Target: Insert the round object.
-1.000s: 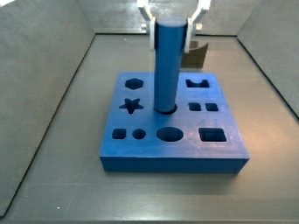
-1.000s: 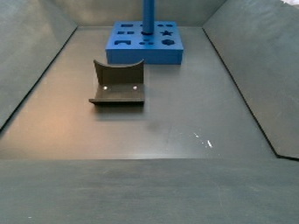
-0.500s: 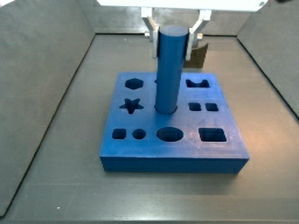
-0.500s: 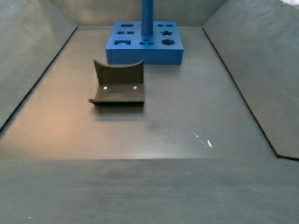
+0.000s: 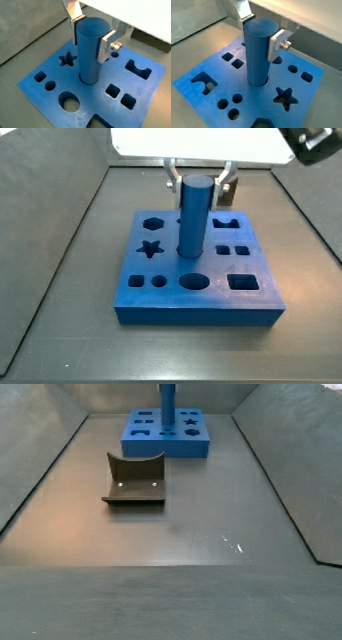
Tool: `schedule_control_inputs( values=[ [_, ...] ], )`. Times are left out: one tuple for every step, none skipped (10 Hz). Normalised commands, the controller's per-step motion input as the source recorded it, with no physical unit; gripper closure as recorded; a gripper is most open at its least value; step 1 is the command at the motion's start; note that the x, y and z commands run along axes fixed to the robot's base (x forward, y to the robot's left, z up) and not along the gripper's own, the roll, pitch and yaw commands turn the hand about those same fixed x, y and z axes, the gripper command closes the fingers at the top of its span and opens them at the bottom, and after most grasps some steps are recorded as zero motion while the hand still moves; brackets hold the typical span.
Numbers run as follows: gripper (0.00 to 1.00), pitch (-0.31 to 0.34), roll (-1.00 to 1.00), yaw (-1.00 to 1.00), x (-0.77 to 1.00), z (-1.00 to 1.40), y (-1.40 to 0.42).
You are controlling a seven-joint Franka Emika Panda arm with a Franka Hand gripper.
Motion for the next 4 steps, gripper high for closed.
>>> schedule_control_inputs(
  values=[
    [1.00, 0.000, 0.00, -0.03, 0.10, -0.31, 0.00],
    [1.00, 0.000, 0.01, -0.01, 0.09, -0.42, 0.00],
    [1.00, -0.029, 0.00, -0.08, 0.00, -0.29, 0.00],
    [1.00, 0.000, 0.00, 0.00, 0.00, 0.00, 0.00]
  ],
)
